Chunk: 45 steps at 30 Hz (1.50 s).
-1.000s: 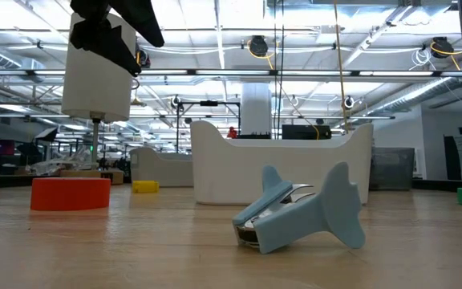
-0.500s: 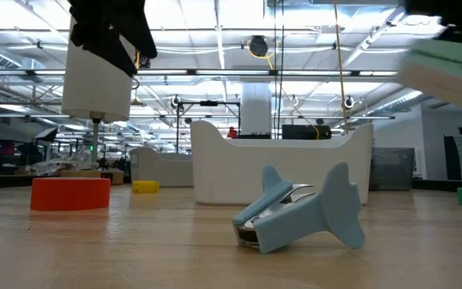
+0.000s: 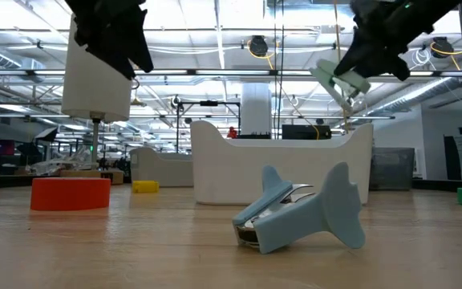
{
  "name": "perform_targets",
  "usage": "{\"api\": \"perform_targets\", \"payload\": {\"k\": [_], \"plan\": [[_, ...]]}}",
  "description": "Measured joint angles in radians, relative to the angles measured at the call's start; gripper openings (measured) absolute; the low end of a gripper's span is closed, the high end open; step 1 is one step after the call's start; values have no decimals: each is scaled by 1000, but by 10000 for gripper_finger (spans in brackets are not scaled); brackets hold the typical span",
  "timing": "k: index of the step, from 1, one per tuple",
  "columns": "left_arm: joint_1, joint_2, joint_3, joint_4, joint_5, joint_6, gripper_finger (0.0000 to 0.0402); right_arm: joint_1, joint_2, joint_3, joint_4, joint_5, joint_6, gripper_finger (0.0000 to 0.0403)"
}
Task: Pick and place Stapler, Stapler remover, tape
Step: Put the green stapler into the black bin
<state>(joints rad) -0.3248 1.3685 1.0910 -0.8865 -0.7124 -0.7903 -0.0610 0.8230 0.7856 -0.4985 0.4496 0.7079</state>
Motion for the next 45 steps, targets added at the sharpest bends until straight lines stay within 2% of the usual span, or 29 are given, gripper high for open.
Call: {"api": "perform_targets", "payload": {"k": [3,7,14,18,22,31,38,45], "plan": [[-1,-1,-43,35,-19,-26,365,-93,0,0,25,49,-14,117],[-8,-37,-134,158,-22,-58,365,-213,0,0,27,51,-13,117],[-7,-202,-330,420,-8,47,365,-376,43,0,16,30,-14,117],[40,-326,-455,590,97,171,365,-448,98,0,4,-59,-13,117],[101,-415,-557,746,227,277,365,-502,154,0,-8,-88,-5,117],[221,-475,-680,993,468,433,365,-614,178,0,-54,-88,21,117],[293,-471,-693,1020,588,474,365,-659,200,0,-137,-127,13,117],[311,-471,-693,1019,642,482,365,-660,287,0,-141,-140,6,117]]}}
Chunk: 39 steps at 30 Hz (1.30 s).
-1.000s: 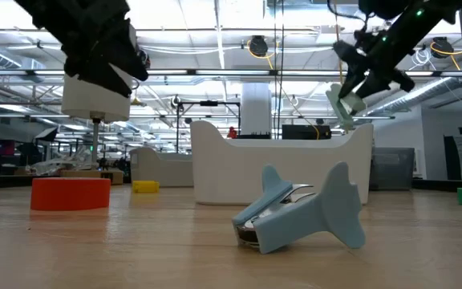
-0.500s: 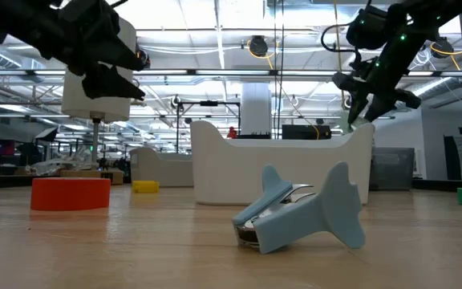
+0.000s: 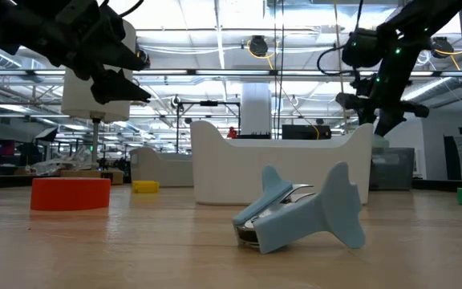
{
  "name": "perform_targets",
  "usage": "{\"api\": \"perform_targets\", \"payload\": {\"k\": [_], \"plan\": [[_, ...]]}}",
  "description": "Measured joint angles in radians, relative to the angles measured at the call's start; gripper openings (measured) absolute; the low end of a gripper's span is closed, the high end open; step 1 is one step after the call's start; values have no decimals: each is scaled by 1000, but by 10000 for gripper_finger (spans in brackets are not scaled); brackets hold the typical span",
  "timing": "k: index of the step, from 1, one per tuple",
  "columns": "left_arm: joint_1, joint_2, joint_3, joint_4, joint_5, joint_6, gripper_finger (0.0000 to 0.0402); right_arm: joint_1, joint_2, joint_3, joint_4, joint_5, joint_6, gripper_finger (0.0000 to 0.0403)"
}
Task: Pick and place Stapler, Stapler remover, tape
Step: Put the green stapler into the black bin, then put the bottom green stapler into the black bin
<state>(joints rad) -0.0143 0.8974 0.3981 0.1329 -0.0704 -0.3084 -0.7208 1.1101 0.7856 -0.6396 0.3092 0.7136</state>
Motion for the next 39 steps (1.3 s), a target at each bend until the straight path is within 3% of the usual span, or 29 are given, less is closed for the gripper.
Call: {"api": "perform_targets", "payload": {"k": [18,26,34,39], "plan": [[0,0,0,-10,2,10,365,0,169,0,12,4,12,125],[0,0,0,-17,2,11,365,-10,169,0,39,5,17,155],[0,0,0,-44,2,10,365,-13,149,0,41,1,8,134],[-1,0,0,-45,14,-1,365,-13,71,0,38,0,8,113]]}}
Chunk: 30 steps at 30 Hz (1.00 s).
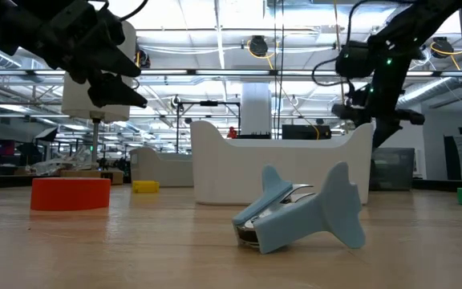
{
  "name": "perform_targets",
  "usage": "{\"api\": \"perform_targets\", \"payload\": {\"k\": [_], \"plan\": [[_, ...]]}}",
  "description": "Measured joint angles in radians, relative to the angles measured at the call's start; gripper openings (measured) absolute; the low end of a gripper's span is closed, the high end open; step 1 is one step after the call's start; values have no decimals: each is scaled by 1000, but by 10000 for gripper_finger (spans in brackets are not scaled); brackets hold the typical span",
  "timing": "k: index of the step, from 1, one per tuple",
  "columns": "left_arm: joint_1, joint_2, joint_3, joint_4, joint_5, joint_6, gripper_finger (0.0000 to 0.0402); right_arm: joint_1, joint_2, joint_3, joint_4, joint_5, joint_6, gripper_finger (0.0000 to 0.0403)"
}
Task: Pick and place Stapler, Stapler remover, tape
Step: Put the bottom green stapler into the black bin
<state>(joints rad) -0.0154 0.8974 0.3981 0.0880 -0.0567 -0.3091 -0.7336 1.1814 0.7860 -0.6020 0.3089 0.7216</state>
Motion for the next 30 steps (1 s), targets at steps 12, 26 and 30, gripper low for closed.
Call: {"api": "perform_targets", "payload": {"k": [12,26,30], "plan": [[-14,0,0,-2,5,-72,365,18,-303,0,-4,-357,-51,18],[-14,0,0,1,4,-197,365,204,-427,0,-6,-636,-215,3],[-14,0,0,21,4,-274,365,270,-426,0,-2,-743,-268,1]]}}
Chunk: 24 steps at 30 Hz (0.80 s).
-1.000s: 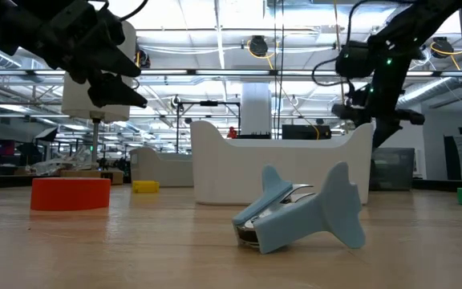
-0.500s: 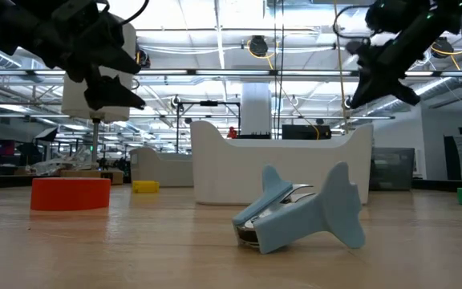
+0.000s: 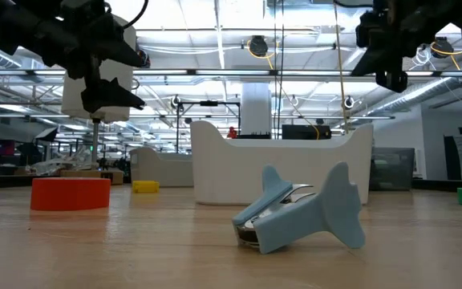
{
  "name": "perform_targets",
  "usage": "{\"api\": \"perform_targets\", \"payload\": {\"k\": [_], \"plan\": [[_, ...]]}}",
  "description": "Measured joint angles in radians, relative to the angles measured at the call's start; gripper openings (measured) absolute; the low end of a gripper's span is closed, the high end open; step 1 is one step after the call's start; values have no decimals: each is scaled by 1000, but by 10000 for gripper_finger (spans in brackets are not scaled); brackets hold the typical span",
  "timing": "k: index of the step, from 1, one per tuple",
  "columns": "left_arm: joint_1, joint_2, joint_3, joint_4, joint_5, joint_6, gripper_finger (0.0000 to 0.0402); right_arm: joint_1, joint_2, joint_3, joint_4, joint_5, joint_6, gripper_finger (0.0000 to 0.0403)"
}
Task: Pick and place Stapler, Stapler remover, tape
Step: Put the bottom green stapler into the black bin
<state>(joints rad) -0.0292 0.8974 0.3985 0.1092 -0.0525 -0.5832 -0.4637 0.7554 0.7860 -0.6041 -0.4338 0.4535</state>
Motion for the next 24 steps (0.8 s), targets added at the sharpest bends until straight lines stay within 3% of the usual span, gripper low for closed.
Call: {"api": "perform_targets", "payload": {"k": [9,15,20,24], "plan": [[0,0,0,9,0,-68,365,170,10,0,88,-91,-6,2],[0,0,0,9,1,-76,365,223,48,0,133,-73,-8,2],[0,0,0,11,1,-81,365,290,104,0,109,-144,-139,4],[0,0,0,25,1,-83,365,389,162,0,76,-137,-224,5]]}}
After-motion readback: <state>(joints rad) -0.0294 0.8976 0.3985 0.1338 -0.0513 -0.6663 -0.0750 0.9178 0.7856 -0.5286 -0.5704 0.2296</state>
